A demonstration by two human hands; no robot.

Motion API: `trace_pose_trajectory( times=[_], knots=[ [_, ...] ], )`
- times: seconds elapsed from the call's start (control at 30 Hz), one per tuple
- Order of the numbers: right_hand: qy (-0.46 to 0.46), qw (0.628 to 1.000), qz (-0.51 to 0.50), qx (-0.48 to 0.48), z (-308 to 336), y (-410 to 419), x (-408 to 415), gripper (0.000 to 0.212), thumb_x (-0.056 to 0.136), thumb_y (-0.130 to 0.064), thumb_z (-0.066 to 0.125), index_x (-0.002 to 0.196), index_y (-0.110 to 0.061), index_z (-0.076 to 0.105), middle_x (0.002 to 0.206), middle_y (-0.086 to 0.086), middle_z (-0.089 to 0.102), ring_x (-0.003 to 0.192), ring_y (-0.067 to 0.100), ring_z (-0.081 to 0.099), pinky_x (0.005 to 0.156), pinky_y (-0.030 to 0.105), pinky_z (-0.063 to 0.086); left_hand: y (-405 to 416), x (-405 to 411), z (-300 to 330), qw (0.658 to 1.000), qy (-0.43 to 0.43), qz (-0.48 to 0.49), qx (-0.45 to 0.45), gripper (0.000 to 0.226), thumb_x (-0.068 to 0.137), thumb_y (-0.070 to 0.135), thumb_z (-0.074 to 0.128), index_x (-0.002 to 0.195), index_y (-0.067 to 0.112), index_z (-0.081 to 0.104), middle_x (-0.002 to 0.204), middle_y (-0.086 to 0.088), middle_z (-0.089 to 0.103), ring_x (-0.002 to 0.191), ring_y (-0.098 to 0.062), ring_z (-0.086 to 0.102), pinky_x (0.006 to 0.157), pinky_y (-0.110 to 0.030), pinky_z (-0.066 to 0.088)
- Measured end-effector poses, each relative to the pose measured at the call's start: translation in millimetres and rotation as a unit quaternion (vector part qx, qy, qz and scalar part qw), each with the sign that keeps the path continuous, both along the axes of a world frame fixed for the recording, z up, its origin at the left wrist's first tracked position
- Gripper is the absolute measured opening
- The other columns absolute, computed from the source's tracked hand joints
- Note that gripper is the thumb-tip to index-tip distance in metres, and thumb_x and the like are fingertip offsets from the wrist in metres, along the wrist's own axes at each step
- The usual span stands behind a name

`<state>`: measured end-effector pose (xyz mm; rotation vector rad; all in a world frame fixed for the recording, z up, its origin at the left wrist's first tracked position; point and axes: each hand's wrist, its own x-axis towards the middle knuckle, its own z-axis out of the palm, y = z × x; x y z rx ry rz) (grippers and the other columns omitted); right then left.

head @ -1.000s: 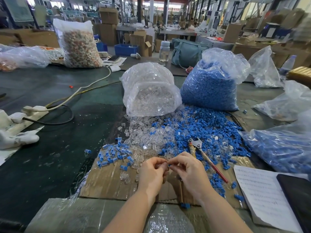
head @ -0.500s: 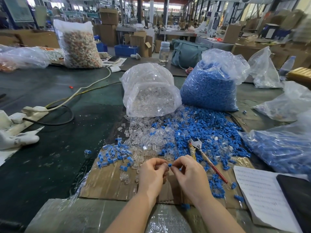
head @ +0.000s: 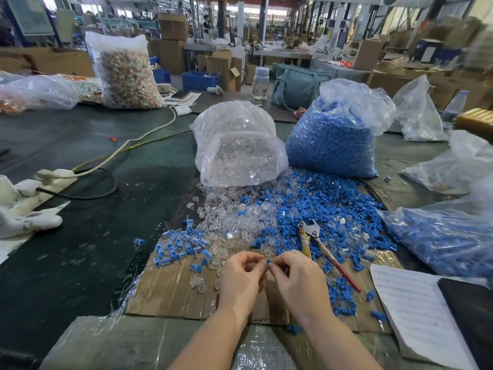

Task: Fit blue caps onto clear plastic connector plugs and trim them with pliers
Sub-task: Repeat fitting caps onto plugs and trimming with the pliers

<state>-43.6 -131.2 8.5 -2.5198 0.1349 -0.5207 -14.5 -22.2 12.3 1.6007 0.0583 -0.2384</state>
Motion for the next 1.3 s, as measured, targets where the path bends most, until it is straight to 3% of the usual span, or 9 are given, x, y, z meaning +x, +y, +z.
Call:
trace_pose_trajectory(
  times=[0.17, 0.27, 0.4, 0.53, 0.67, 0.77, 0.9, 1.13, 1.3],
  knots=[
    [0.02, 1.0, 0.015, 0.014, 1, -2, 0, 0.01, 0.088, -0.025, 0.063, 0.095, -0.019, 0.068, 0.089, -0.01, 0.063, 0.087, 0.006, 0.056, 0.08, 0.021, 0.046, 2, 2, -3, 0.999, 0.026, 0.013, -0.034, 0.008, 0.086, -0.001, 0.06, 0.083, 0.006, 0.065, 0.067, -0.01, 0.063, 0.06, -0.019, 0.056, 0.058, -0.029, 0.047],
    [0.022, 0.999, 0.028, 0.038, 3, -2, 0, 0.021, 0.088, -0.021, 0.064, 0.109, -0.022, 0.067, 0.098, -0.013, 0.062, 0.093, 0.004, 0.056, 0.087, 0.024, 0.047, 1, 3, -4, 0.999, 0.034, 0.011, -0.041, 0.01, 0.086, -0.001, 0.06, 0.083, 0.007, 0.066, 0.069, -0.009, 0.065, 0.062, -0.018, 0.058, 0.061, -0.031, 0.048],
    [0.032, 0.998, 0.031, 0.036, 4, -3, 1, 0.02, 0.087, -0.023, 0.065, 0.107, -0.022, 0.068, 0.093, -0.015, 0.058, 0.089, 0.003, 0.053, 0.086, 0.026, 0.047, 1, 3, -4, 0.999, 0.037, 0.009, -0.038, 0.011, 0.087, 0.001, 0.06, 0.082, 0.009, 0.065, 0.067, -0.007, 0.065, 0.062, -0.018, 0.058, 0.062, -0.032, 0.049],
    [0.006, 0.997, -0.074, -0.018, 5, -14, 3, 0.035, 0.088, -0.032, 0.063, 0.119, -0.018, 0.061, 0.11, -0.006, 0.057, 0.102, 0.01, 0.048, 0.091, 0.025, 0.038, 1, 5, -3, 0.998, 0.04, 0.02, -0.039, 0.007, 0.087, 0.003, 0.061, 0.085, 0.008, 0.064, 0.069, -0.009, 0.064, 0.06, -0.016, 0.058, 0.056, -0.026, 0.048],
    [0.162, 0.951, -0.242, -0.106, 6, -30, 7, 0.053, 0.094, -0.051, 0.04, 0.137, -0.02, 0.037, 0.135, 0.006, 0.045, 0.123, 0.024, 0.04, 0.101, 0.039, 0.031, 2, 7, -1, 0.998, 0.045, 0.021, -0.043, 0.005, 0.087, 0.003, 0.059, 0.089, 0.006, 0.063, 0.065, -0.008, 0.06, 0.056, -0.015, 0.054, 0.051, -0.023, 0.044],
    [0.253, 0.927, -0.252, -0.111, 4, -37, 12, 0.065, 0.092, -0.059, 0.033, 0.141, -0.017, 0.026, 0.141, 0.01, 0.038, 0.128, 0.028, 0.035, 0.103, 0.044, 0.03, 2, 8, 0, 0.997, 0.049, 0.02, -0.05, 0.006, 0.088, 0.003, 0.059, 0.09, 0.006, 0.063, 0.065, -0.007, 0.06, 0.057, -0.016, 0.054, 0.053, -0.024, 0.044],
    [0.294, 0.914, -0.247, -0.129, 3, -39, 16, 0.076, 0.087, -0.061, 0.043, 0.143, -0.014, 0.021, 0.144, 0.01, 0.033, 0.13, 0.028, 0.032, 0.101, 0.045, 0.032, 1, 11, 0, 0.997, 0.051, 0.02, -0.047, 0.005, 0.088, 0.005, 0.06, 0.09, 0.008, 0.064, 0.066, -0.007, 0.061, 0.058, -0.016, 0.055, 0.055, -0.026, 0.045],
    [0.303, 0.907, -0.263, -0.126, 12, -36, 21, 0.057, 0.094, -0.039, 0.041, 0.14, -0.01, 0.026, 0.14, 0.016, 0.032, 0.125, 0.034, 0.033, 0.099, 0.048, 0.033, 3, 14, 2, 0.997, 0.057, 0.016, -0.042, 0.006, 0.088, 0.005, 0.06, 0.091, 0.008, 0.063, 0.07, -0.007, 0.063, 0.06, -0.015, 0.057, 0.057, -0.024, 0.049],
    [0.268, 0.937, -0.212, -0.068, 25, -39, 21, 0.028, 0.095, -0.031, 0.039, 0.111, -0.008, 0.041, 0.12, 0.019, 0.044, 0.108, 0.034, 0.043, 0.087, 0.042, 0.038, 6, 20, 7, 0.996, 0.076, 0.018, -0.052, 0.006, 0.088, 0.007, 0.059, 0.092, 0.008, 0.063, 0.07, -0.007, 0.062, 0.056, -0.012, 0.055, 0.05, -0.021, 0.044]
  ],
)
